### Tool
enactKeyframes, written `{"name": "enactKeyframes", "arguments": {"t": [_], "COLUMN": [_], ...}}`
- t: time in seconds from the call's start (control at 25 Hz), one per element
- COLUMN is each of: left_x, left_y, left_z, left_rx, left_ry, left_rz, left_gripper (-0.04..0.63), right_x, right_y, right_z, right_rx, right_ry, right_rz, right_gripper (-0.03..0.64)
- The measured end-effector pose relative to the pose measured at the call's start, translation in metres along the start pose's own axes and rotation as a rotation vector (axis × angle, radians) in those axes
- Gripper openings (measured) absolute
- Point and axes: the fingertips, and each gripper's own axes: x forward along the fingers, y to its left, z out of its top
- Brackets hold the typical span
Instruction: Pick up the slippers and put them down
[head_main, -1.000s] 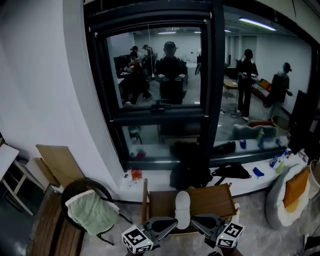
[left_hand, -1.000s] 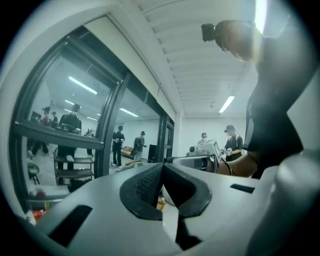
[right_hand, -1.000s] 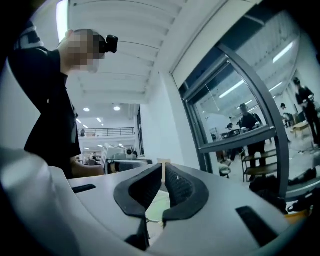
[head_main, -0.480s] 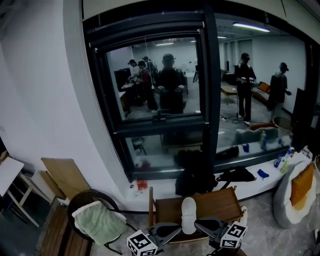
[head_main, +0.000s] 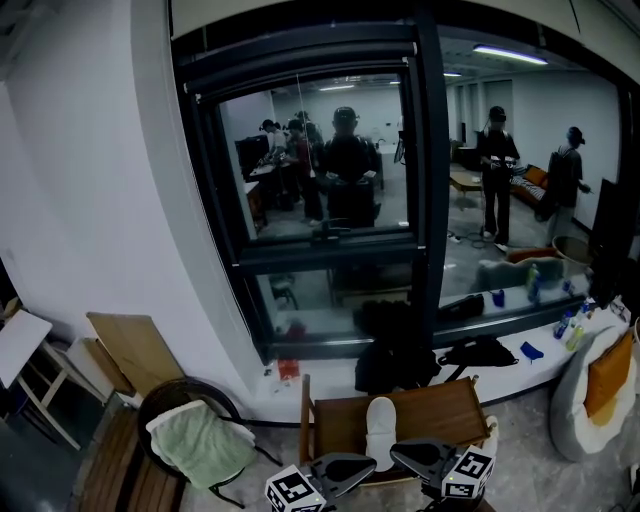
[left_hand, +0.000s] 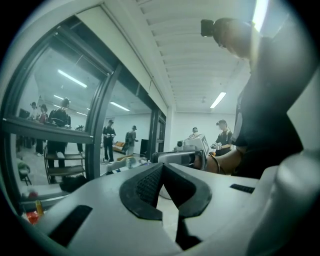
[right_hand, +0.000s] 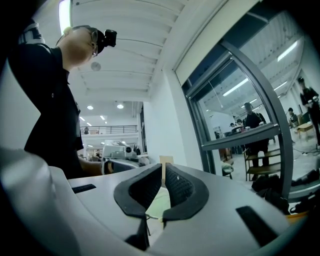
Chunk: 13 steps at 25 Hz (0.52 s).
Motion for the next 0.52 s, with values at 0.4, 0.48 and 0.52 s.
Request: {"name": "enactKeyframes", "arguments": {"t": [0.4,0.48,0.52], "left_x": [0.003,0.004,0.005], "left_y": [0.013,0.015,0.017], "left_z": [-0.008,-0.009,-0.010], "left_rx": [-0.003,0.000,0.001], "left_ry": [0.009,0.011,0.013], "left_rz": [-0.002,-0.006,-0.007], "left_gripper": [0.003,0.003,0.003], "right_x": [0.001,0.003,0.005], "right_y": [-0.018,-0.021,-0.022], "right_z": [-0.005,-0.008,-0.010], "right_rx": [0.038,0.035,0.034], "right_ry": [-0.013,-0.003,0.003], "right_rz": [-0.009,-0.009,-0.008], "right_gripper": [0.035,0.035,0.035]}}
